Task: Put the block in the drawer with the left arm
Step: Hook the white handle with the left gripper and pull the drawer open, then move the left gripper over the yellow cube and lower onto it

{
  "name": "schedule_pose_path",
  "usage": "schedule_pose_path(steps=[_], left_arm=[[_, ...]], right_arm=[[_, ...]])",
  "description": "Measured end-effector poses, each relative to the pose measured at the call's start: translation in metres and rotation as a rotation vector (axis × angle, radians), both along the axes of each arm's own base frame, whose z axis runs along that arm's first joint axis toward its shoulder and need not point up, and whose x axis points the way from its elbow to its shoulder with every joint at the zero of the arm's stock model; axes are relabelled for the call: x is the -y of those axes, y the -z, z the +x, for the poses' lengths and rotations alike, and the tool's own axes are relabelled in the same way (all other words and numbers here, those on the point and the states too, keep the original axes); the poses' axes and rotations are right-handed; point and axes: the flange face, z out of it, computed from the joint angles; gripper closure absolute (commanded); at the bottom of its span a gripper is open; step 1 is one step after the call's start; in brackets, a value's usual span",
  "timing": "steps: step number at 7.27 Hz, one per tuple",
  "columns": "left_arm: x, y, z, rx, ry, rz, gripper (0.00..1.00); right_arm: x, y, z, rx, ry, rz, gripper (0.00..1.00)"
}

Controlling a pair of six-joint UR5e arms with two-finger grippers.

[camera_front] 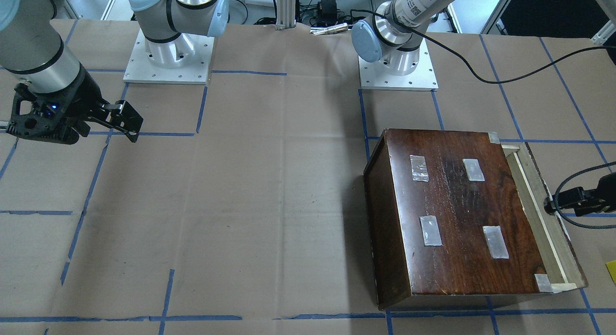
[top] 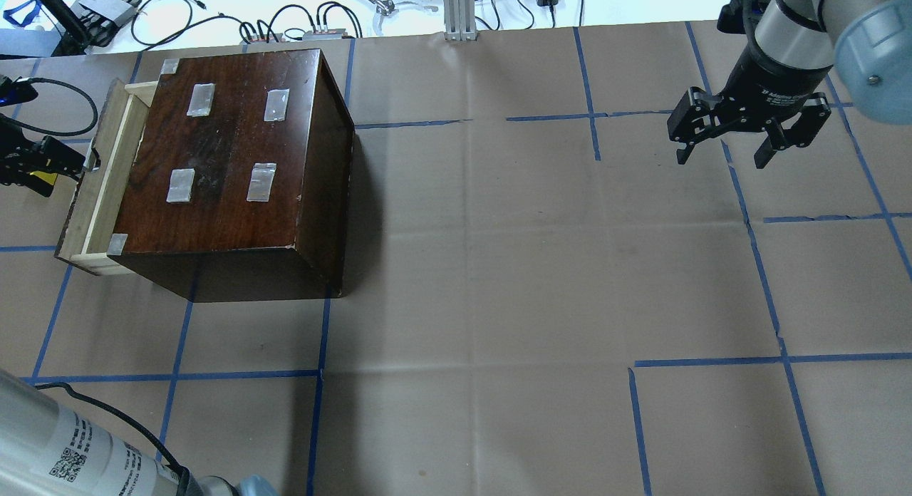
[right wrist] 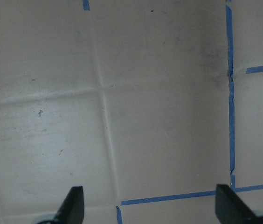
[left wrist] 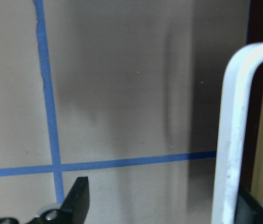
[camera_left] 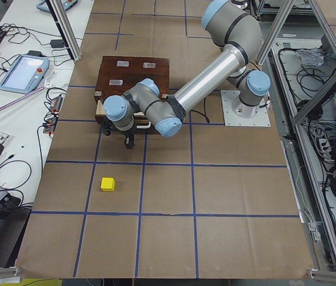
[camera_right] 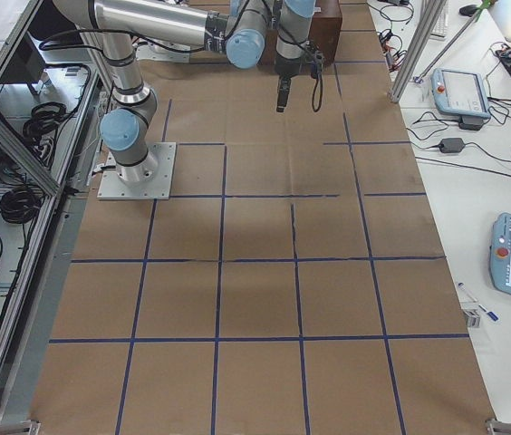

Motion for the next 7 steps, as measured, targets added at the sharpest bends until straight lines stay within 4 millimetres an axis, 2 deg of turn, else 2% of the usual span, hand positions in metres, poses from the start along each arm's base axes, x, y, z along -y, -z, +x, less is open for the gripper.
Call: schedule_pose_path(steps=[7], left_arm=[[-0.012, 0.000, 0.034, 0.001, 0.025, -0.017, 0.02]], right_arm=[[0.000, 0.000, 0.000, 0.000, 0.000, 0.000, 0.00]])
